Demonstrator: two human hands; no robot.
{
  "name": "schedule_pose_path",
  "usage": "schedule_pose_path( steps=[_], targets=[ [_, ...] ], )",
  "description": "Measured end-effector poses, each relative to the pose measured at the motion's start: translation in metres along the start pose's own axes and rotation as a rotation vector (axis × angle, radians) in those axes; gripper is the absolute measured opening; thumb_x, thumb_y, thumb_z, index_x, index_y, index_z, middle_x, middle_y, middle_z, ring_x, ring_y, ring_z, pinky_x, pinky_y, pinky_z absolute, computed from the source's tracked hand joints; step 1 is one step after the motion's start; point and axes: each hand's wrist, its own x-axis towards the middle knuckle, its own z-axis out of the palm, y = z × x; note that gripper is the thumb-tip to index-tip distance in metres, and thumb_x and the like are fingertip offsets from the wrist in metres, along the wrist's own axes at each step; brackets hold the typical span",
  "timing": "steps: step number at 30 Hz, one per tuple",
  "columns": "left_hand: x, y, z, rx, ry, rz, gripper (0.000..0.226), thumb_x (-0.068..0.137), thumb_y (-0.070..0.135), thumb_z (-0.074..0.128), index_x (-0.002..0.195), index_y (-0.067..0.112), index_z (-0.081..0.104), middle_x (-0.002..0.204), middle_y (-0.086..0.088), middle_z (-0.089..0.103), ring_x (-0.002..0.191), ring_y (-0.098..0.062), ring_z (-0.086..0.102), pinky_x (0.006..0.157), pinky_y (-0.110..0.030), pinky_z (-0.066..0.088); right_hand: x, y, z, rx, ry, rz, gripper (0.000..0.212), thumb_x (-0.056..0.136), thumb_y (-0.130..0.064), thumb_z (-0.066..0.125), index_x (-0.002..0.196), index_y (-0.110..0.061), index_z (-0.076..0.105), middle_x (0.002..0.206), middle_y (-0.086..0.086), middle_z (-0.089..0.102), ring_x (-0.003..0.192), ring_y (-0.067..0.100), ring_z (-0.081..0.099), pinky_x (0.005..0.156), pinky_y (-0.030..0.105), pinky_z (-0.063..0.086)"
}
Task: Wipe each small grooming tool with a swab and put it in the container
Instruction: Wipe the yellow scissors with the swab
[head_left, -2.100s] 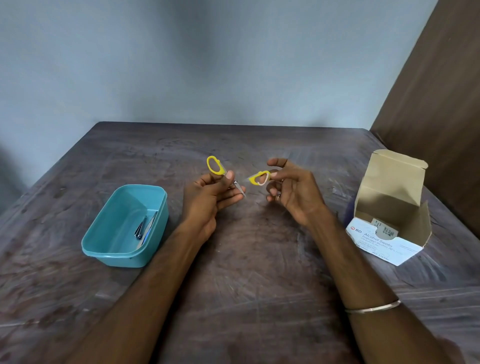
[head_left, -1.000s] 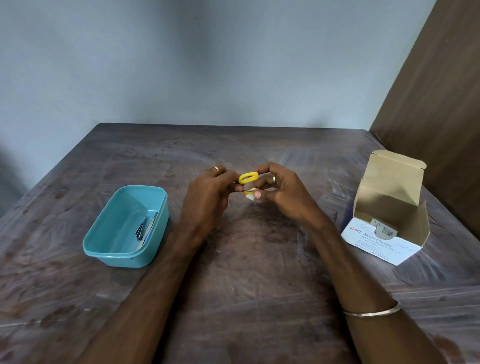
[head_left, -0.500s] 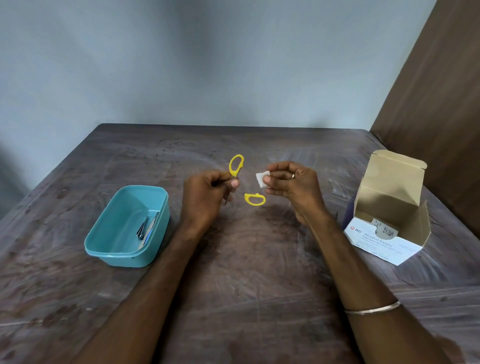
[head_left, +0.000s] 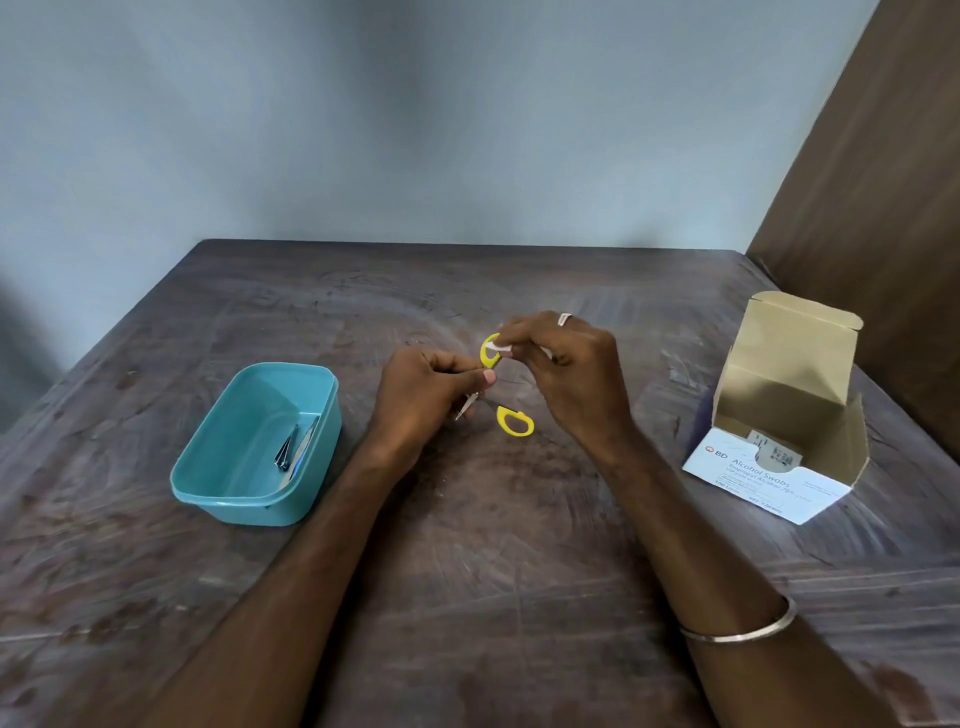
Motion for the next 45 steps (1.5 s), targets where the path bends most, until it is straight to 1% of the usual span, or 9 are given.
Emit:
schedule_pose_path(
  steps=[8,11,15,19,25,29,32,36,45],
  targets=[
    [-0.001,0.004,-0.001,-0.054,0.004,-0.031,0.008,0.079,0.005,0.076,0.079,-0.003,0.075,0.051,-0.005,0.059,0.041,-0.015,0.049,0.042,-0.021,0.040,-0.002,0.011,0.005,-0.125,-0.141,-0.032,0.009,0.083,-0.020,0.075,0.088,-0.028,0.077,0.097,-0.011,0.077,0.082,0.019,0.063,0.066,0.044,0.052],
    [-0.001,0.004,-0.002,-0.026,-0.008,-0.027,0.009,0.080,0.006,0.075,0.082,-0.003,0.076,0.049,-0.005,0.059,0.040,-0.015,0.049,0.042,-0.022,0.042,-0.001,0.008,0.001,-0.181,-0.188,0.053,0.023,0.079,-0.021,0.078,0.097,-0.034,0.077,0.081,-0.010,0.067,0.077,0.007,0.047,0.063,0.035,0.050],
    [0.001,0.004,-0.005,-0.032,-0.016,-0.070,0.010,0.080,0.006,0.075,0.080,-0.004,0.075,0.052,-0.007,0.059,0.043,-0.017,0.050,0.044,-0.024,0.043,0.000,0.006,-0.003,-0.186,-0.255,0.093,0.029,0.078,-0.026,0.078,0.102,-0.040,0.073,0.084,-0.010,0.056,0.076,0.006,0.049,0.065,0.031,0.048],
    [0.004,0.003,-0.009,-0.091,-0.034,-0.140,0.019,0.077,0.006,0.075,0.082,-0.012,0.071,0.057,-0.009,0.056,0.042,-0.018,0.048,0.045,-0.025,0.040,0.002,0.008,-0.002,-0.123,-0.303,0.089,0.027,0.079,-0.027,0.074,0.105,-0.036,0.070,0.093,-0.016,0.072,0.084,0.002,0.044,0.068,0.032,0.048],
    [0.006,0.006,-0.014,-0.195,-0.062,-0.237,0.003,0.075,0.005,0.076,0.074,0.003,0.073,0.057,-0.006,0.057,0.042,-0.015,0.049,0.043,-0.024,0.041,0.002,0.006,-0.003,-0.040,-0.323,0.090,0.028,0.079,-0.021,0.078,0.103,-0.031,0.066,0.089,-0.024,0.066,0.090,0.006,0.055,0.074,0.034,0.047],
    [0.005,0.008,-0.018,-0.278,-0.064,-0.252,0.012,0.076,0.004,0.074,0.088,0.006,0.071,0.064,-0.006,0.064,0.043,-0.012,0.050,0.042,-0.020,0.044,0.001,0.004,-0.006,0.196,-0.329,0.216,0.027,0.076,-0.013,0.083,0.097,-0.022,0.068,0.079,-0.014,0.068,0.062,-0.001,0.052,0.064,0.017,0.035],
    [0.006,0.009,-0.020,-0.307,-0.088,-0.222,0.011,0.075,0.012,0.077,0.083,0.008,0.070,0.066,-0.005,0.063,0.046,-0.013,0.051,0.045,-0.022,0.045,0.001,0.002,-0.005,0.491,-0.269,0.368,0.034,0.074,-0.008,0.085,0.095,-0.024,0.064,0.074,-0.003,0.073,0.054,0.016,0.041,0.055,0.027,0.035],
    [0.003,0.012,-0.019,-0.341,-0.097,-0.156,0.038,0.059,0.039,0.080,0.077,0.008,0.069,0.069,-0.005,0.065,0.053,-0.015,0.056,0.051,-0.024,0.048,0.001,0.002,-0.010,0.702,-0.183,0.480,0.034,0.075,0.001,0.082,0.096,-0.014,0.061,0.067,-0.002,0.069,0.053,0.011,0.053,0.052,0.027,0.040],
    [0.000,0.010,-0.016,-0.254,-0.089,0.084,0.010,0.073,0.024,0.075,0.071,0.015,0.078,0.061,-0.006,0.066,0.056,-0.016,0.058,0.056,-0.026,0.052,0.006,-0.004,-0.007,1.163,-0.019,0.741,0.033,0.075,0.001,0.077,0.093,-0.011,0.053,0.058,-0.002,0.050,0.039,0.007,0.042,0.044,0.023,0.043]
  ],
)
